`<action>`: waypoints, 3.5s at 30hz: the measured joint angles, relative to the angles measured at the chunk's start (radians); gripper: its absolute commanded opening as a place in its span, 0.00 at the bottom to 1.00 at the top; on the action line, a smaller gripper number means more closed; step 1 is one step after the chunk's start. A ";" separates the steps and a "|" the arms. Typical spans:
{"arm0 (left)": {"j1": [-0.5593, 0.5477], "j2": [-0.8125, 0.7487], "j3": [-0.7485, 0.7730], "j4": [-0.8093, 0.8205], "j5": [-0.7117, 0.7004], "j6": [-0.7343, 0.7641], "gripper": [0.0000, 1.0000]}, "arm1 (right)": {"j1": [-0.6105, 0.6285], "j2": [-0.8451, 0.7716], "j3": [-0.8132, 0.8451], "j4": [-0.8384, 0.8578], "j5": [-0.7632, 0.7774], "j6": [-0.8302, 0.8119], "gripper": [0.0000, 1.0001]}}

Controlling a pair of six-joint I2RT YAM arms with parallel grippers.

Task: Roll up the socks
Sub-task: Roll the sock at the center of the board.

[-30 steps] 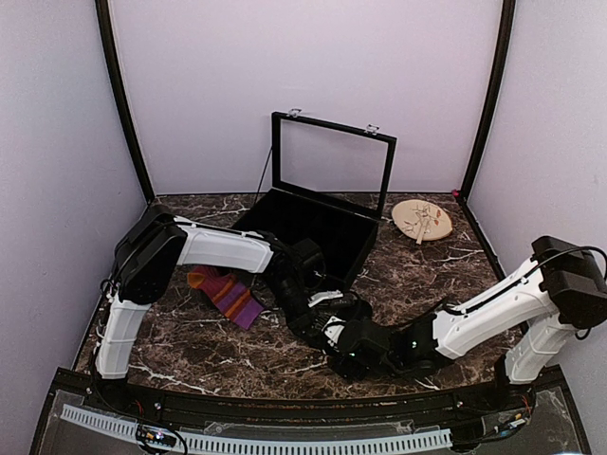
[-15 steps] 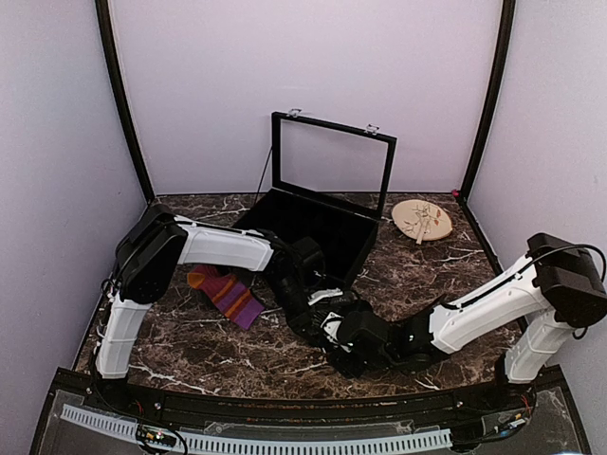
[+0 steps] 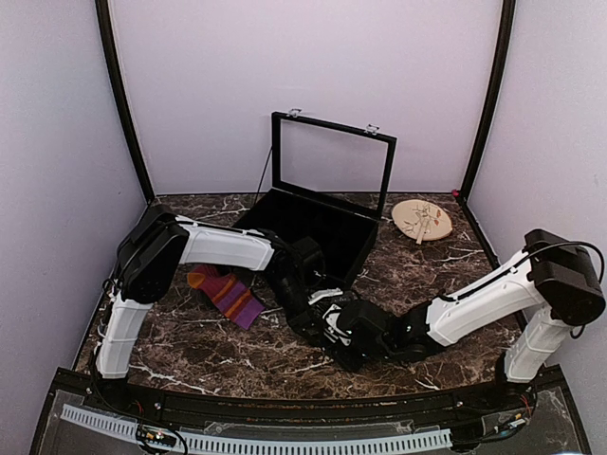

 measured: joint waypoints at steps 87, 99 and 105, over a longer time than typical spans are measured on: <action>-0.280 -0.557 -0.797 1.003 -0.731 0.135 0.37 | -0.304 0.000 -0.035 -0.047 -0.863 0.286 0.00; -0.359 -0.575 -0.854 1.082 -0.744 0.278 0.37 | -0.329 0.007 -0.030 -0.063 -0.897 0.290 0.00; -0.378 -0.549 -0.855 1.130 -0.775 0.319 0.38 | -0.336 0.009 -0.030 -0.072 -0.911 0.290 0.01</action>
